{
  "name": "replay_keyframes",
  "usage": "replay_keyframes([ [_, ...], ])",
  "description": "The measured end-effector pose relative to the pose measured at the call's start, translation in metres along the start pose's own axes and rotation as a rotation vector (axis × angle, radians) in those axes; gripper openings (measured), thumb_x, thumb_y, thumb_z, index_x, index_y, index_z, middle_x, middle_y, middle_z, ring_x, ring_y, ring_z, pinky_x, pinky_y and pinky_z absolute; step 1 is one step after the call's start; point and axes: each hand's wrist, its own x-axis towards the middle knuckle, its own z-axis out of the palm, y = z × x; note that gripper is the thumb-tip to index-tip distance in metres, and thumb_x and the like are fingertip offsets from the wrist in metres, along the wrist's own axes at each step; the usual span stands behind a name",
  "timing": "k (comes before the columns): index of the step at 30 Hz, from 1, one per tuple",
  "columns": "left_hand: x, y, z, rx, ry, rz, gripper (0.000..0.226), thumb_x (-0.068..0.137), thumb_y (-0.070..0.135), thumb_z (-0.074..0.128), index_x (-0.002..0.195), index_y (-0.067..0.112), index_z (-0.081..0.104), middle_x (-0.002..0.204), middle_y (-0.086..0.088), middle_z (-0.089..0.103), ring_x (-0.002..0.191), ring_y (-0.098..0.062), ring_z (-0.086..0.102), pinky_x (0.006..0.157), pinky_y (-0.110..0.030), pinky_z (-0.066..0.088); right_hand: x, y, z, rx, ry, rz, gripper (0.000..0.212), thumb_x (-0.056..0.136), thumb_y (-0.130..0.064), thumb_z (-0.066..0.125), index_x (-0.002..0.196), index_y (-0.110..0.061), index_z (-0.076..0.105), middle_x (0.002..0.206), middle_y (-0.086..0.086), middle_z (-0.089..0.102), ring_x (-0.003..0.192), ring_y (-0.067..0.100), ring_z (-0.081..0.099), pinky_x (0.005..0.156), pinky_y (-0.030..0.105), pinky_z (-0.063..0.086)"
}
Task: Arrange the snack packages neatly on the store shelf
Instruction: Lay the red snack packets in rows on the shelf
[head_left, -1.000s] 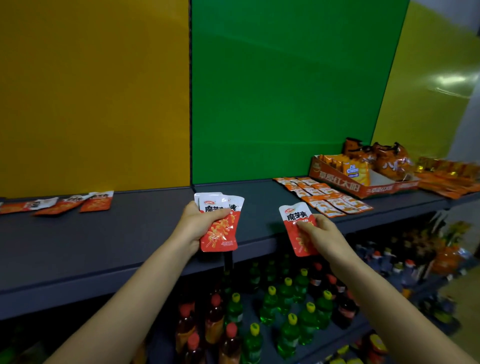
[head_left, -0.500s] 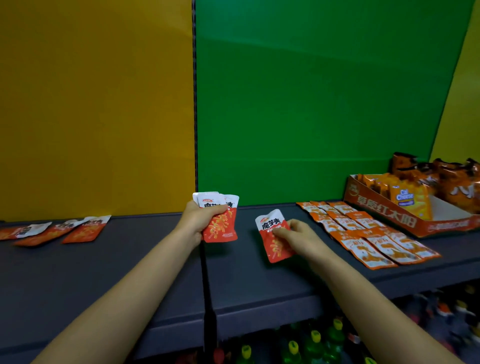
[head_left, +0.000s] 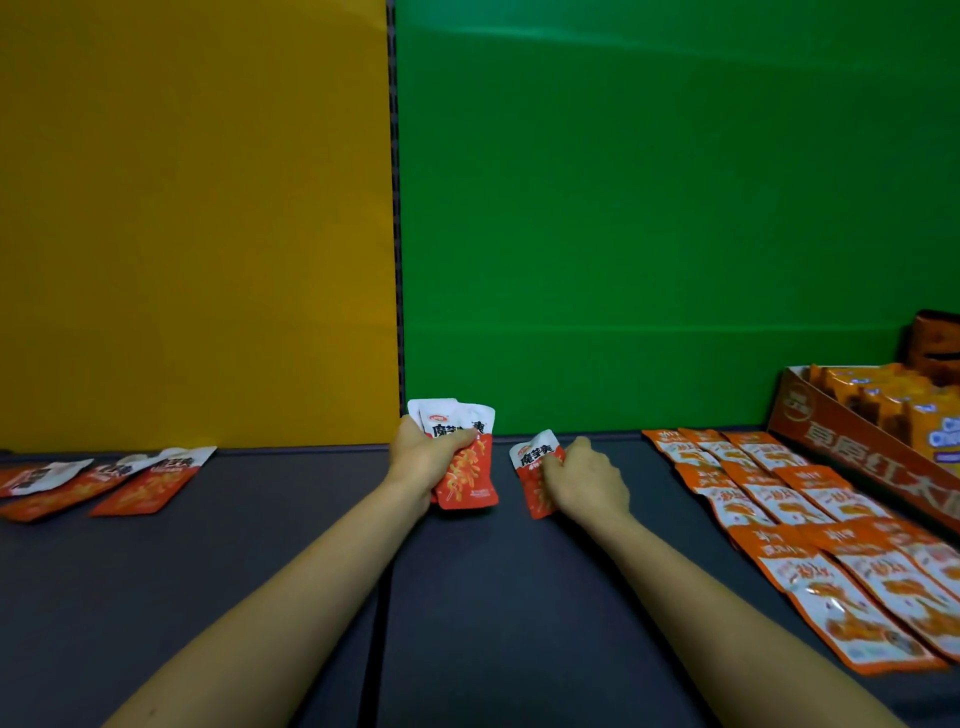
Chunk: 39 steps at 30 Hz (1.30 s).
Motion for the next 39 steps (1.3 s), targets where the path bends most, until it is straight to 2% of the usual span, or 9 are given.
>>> replay_keyframes([
  [11,0.002,-0.008,0.002,0.067,-0.05,0.003,0.049,0.075,0.012,0.076,0.118,0.006,0.052,0.105,-0.014,0.068,0.083,-0.023,0.068,0.061,-0.03,0.053,0.025,-0.001,0.006,-0.403,-0.044,-0.215,0.048,0.095,-0.044,0.035,0.12,-0.006,0.051,0.125,0.012,0.058,0.117,0.03,0.054,0.089,0.036,0.043],
  [15,-0.008,-0.008,0.004,0.056,-0.075,-0.009,0.046,0.077,0.014,0.075,0.116,0.009,0.052,0.102,-0.011,0.069,0.078,-0.019,0.067,0.058,-0.027,0.052,0.024,0.0,-0.001,-0.433,0.054,-0.303,0.048,0.095,-0.048,0.033,0.113,-0.008,0.052,0.116,0.011,0.063,0.11,0.031,0.058,0.082,0.035,0.044],
  [18,-0.016,-0.006,0.007,0.015,-0.109,0.003,0.035,0.078,0.013,0.074,0.107,0.015,0.055,0.095,-0.006,0.07,0.073,-0.016,0.068,0.054,-0.023,0.053,0.02,0.003,-0.01,-0.117,0.059,-0.354,0.045,0.097,-0.049,0.029,0.093,-0.015,0.059,0.104,0.011,0.066,0.099,0.032,0.06,0.078,0.036,0.043],
  [21,-0.024,-0.006,0.012,-0.024,-0.132,0.035,0.036,0.077,0.011,0.074,0.108,0.014,0.057,0.097,-0.007,0.071,0.076,-0.017,0.069,0.058,-0.024,0.054,0.012,-0.002,-0.007,0.315,-0.209,-0.316,0.041,0.093,-0.049,0.041,0.072,-0.018,0.058,0.091,0.008,0.069,0.091,0.027,0.061,0.083,0.037,0.046],
  [23,-0.029,-0.007,0.014,-0.051,-0.142,0.044,0.032,0.077,0.01,0.073,0.105,0.015,0.057,0.095,-0.006,0.071,0.075,-0.016,0.068,0.057,-0.023,0.055,0.01,-0.005,-0.001,0.505,-0.272,-0.281,0.032,0.091,-0.038,0.052,0.068,-0.016,0.056,0.077,0.007,0.065,0.077,0.023,0.058,0.079,0.038,0.048],
  [25,-0.031,-0.007,0.015,-0.066,-0.148,0.042,0.026,0.08,0.01,0.071,0.101,0.017,0.058,0.093,-0.005,0.07,0.074,-0.016,0.068,0.058,-0.023,0.056,0.012,-0.005,0.003,0.646,-0.298,-0.226,0.029,0.09,-0.029,0.055,0.063,-0.018,0.053,0.069,0.002,0.06,0.069,0.018,0.055,0.076,0.041,0.051],
  [29,-0.03,-0.003,0.012,-0.1,-0.158,-0.008,0.018,0.083,0.007,0.066,0.099,0.012,0.062,0.09,-0.009,0.072,0.072,-0.019,0.068,0.07,-0.033,0.056,0.033,0.004,-0.004,0.721,-0.208,-0.16,0.028,0.091,-0.022,0.055,0.062,-0.019,0.054,0.072,0.002,0.063,0.075,0.023,0.058,0.074,0.04,0.047],
  [33,-0.026,0.0,0.004,-0.165,-0.131,-0.026,0.014,0.085,0.008,0.064,0.098,0.014,0.06,0.09,-0.013,0.071,0.076,-0.025,0.067,0.079,-0.039,0.054,0.059,0.033,-0.028,0.391,-0.004,-0.117,0.028,0.094,-0.027,0.047,0.069,-0.015,0.054,0.083,0.006,0.061,0.083,0.023,0.057,0.072,0.033,0.042],
  [39,-0.027,-0.002,0.003,-0.14,-0.133,-0.057,0.017,0.084,0.013,0.066,0.099,0.016,0.06,0.08,-0.005,0.072,0.058,-0.01,0.069,0.052,-0.022,0.055,0.065,0.045,-0.012,0.172,-0.089,0.009,0.034,0.092,-0.029,0.047,0.062,-0.012,0.051,0.08,0.007,0.058,0.08,0.026,0.055,0.069,0.028,0.038],
])
